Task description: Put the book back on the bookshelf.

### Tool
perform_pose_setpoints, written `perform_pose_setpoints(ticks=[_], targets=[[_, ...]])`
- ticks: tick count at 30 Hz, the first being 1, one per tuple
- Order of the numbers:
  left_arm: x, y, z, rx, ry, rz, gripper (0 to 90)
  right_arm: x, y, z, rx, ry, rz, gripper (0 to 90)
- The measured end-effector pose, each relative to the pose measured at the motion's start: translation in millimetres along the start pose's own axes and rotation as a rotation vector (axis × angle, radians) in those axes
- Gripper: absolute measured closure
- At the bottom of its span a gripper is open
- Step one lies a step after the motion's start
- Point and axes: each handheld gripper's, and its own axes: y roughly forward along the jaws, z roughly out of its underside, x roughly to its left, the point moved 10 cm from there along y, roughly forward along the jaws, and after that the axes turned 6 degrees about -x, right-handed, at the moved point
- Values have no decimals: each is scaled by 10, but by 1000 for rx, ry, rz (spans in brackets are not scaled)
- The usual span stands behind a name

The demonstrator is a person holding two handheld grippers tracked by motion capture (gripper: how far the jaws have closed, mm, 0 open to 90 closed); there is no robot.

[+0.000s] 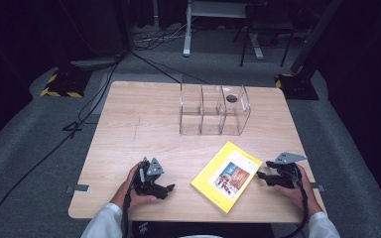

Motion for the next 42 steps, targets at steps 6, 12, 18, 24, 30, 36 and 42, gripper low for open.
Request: perform_pose_setpoints(ticks=[6, 12, 18, 24, 30, 36, 42], targets=[[-181, 133, -112, 2, 49, 55, 125, 222, -33, 1, 156, -60, -110, 413], [-318, 250, -211, 1, 73, 84, 124, 365, -22, -50, 261, -80, -128, 547], [-441, 343, -290, -1, 97, 117, 124, 644, -86, -33, 288, -131, -225, 717], [-526, 408, -346, 0, 116, 144, 125, 660, -51, -62, 287, -155, -189, 832], [-543, 409, -350, -5, 124, 151, 133, 665, -24, -83, 232, -154, -183, 880], [-560, 399, -344, -8, 128, 158, 150, 761, -34, -87, 221, -164, -234, 897], [-612, 414, -355, 0, 148, 166, 150, 799, -38, -95, 267, -193, -228, 900]])
